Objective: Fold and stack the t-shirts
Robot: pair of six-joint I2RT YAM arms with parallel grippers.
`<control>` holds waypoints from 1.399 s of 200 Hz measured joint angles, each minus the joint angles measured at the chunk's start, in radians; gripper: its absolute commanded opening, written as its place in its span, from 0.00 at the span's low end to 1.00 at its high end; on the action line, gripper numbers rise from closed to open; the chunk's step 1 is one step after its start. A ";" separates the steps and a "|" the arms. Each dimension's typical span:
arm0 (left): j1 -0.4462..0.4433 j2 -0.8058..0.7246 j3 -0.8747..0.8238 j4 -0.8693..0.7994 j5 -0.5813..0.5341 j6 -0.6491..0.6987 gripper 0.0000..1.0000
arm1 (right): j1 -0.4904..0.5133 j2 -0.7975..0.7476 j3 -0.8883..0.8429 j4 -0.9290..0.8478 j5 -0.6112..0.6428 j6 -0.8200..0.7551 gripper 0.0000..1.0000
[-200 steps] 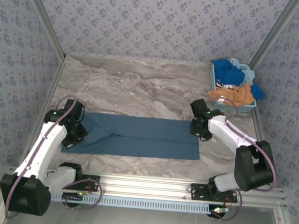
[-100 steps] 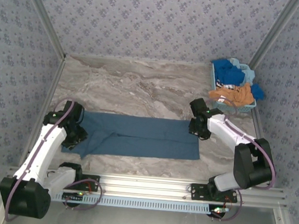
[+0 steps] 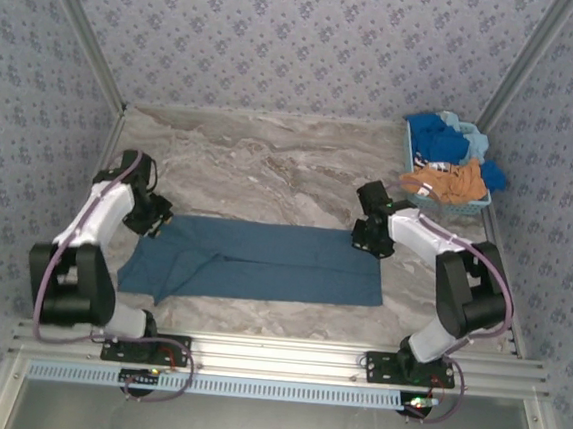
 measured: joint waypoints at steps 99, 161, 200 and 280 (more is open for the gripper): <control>0.169 0.182 -0.054 0.096 -0.014 0.047 0.30 | -0.019 0.185 0.146 -0.028 -0.034 -0.006 0.19; 0.097 0.132 0.055 0.026 -0.055 0.040 0.32 | -0.016 0.175 0.165 -0.064 0.003 0.004 0.19; -0.025 0.095 0.089 0.053 -0.010 -0.003 0.27 | 0.043 0.141 0.198 -0.061 0.013 0.004 0.19; -0.025 0.383 0.179 0.080 0.103 -0.018 0.22 | 0.034 0.323 0.345 -0.078 -0.109 0.049 0.19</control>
